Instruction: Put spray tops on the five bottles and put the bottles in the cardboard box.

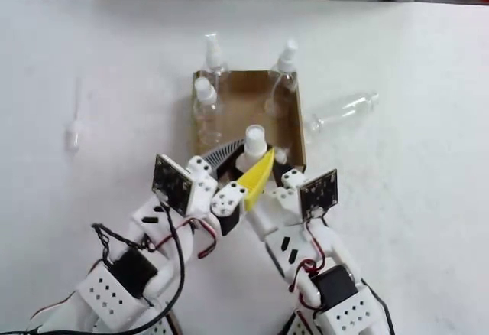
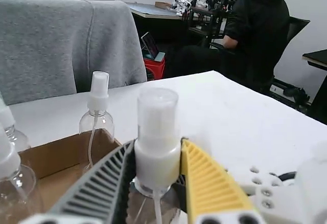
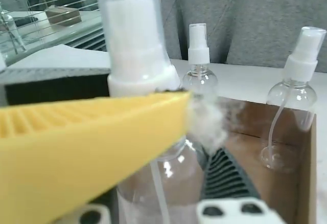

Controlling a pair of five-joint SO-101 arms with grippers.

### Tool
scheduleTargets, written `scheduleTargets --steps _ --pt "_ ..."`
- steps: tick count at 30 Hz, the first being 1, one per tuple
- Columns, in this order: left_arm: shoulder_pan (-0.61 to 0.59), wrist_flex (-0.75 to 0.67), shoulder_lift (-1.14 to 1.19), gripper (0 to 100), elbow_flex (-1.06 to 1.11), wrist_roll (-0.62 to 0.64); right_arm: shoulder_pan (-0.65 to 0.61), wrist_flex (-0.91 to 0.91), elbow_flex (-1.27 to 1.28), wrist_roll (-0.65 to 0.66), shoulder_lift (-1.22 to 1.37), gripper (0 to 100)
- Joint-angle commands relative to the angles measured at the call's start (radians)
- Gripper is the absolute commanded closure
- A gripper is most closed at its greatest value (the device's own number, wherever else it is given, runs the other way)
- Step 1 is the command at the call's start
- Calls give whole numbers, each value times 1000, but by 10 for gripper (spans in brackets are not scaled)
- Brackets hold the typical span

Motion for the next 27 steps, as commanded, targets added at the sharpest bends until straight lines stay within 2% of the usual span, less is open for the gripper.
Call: scheduleTargets --steps 1,4,12,20,27 --pt "33 38 -19 978 -6 -110 2 8 12 -2 -15 984" --pt "33 41 -19 978 -11 -210 2 10 12 0 -15 984" --pt "36 104 -22 975 -103 -222 4 10 12 2 -8 984" --pt "28 127 -24 814 -104 -216 4 10 12 2 -8 984" --pt "27 144 -24 797 -109 -221 4 10 12 2 -8 984"
